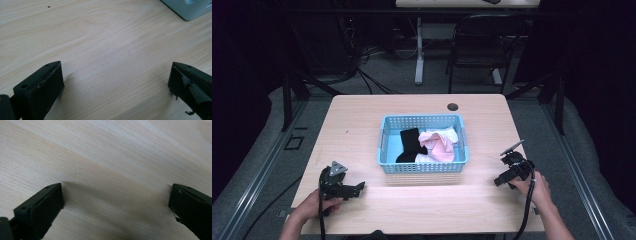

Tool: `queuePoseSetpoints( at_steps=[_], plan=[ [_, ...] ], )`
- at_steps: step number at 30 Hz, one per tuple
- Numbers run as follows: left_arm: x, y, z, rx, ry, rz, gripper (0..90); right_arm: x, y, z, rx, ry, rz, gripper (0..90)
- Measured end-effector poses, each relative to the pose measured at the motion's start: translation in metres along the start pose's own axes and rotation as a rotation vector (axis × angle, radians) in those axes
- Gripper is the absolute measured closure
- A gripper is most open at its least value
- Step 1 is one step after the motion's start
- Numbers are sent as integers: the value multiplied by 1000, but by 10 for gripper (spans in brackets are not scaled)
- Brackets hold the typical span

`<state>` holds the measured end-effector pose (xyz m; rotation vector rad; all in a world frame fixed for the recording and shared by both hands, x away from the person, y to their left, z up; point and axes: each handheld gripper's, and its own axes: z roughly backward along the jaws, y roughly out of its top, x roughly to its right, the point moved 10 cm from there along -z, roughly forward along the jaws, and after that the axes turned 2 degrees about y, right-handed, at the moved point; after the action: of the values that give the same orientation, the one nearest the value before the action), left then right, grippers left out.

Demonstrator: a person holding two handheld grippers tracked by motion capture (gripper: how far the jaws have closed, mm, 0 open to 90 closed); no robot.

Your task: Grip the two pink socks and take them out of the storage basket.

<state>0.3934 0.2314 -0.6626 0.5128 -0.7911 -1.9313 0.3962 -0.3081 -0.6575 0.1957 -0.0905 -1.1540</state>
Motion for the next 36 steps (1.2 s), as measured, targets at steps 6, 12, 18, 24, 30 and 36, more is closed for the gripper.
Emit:
queuePoseSetpoints(
  at_steps=[6,12,18,24,30,36],
  plan=[
    [0,0,0,0,0,0,0,0,1,0,9,3,0,0],
    [0,0,0,0,0,0,0,0,2,0,20,4,-13,0],
    [0,0,0,1,0,2,0,0,3,0,-3,1,-7,0],
    [0,0,0,4,3,2,0,-4,9,11,5,7,-15,35],
    [0,0,0,4,4,1,0,-7,9,23,19,25,-25,28],
    [0,0,0,4,4,1,0,-11,18,39,55,19,-13,6]
  ],
)
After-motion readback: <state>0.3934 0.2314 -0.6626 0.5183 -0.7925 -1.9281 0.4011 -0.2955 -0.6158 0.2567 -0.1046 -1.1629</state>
